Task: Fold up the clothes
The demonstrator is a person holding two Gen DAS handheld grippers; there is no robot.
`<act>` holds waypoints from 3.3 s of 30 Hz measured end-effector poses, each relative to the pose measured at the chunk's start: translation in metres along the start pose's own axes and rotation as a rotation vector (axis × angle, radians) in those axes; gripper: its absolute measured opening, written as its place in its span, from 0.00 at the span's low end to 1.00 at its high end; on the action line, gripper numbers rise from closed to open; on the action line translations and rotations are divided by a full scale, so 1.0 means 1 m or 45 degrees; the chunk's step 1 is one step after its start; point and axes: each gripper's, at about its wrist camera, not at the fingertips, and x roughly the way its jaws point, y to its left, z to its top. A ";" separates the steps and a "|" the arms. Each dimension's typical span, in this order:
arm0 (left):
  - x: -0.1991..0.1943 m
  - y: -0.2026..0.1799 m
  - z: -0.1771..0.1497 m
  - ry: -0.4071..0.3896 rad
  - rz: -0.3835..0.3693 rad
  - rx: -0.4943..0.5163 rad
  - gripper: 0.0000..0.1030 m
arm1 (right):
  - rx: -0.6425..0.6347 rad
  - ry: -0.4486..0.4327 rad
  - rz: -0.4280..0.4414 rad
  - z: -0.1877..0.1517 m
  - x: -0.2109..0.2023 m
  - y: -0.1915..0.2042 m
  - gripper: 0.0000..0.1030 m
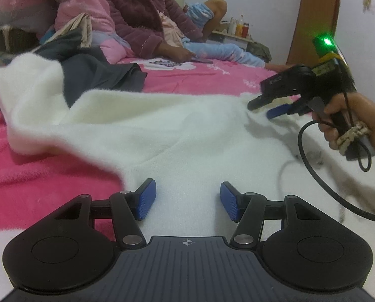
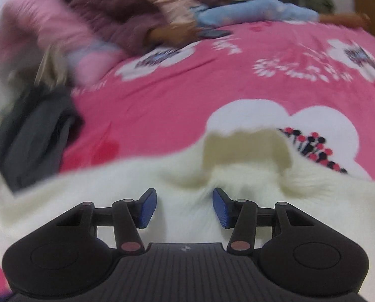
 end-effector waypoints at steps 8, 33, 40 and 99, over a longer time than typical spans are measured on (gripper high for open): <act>-0.031 0.022 0.008 -0.023 -0.044 -0.168 0.57 | 0.183 -0.114 0.075 -0.063 -0.104 -0.024 0.51; -0.078 0.024 -0.012 0.034 0.266 0.017 0.60 | 0.414 -0.372 -0.181 -0.206 -0.232 -0.057 0.17; -0.097 0.076 0.062 -0.179 0.456 -0.060 0.64 | 0.305 -0.304 0.044 -0.182 -0.178 -0.022 0.18; -0.165 0.095 0.224 -0.757 0.264 -0.434 0.06 | 0.469 -0.334 0.246 -0.199 -0.145 -0.035 0.32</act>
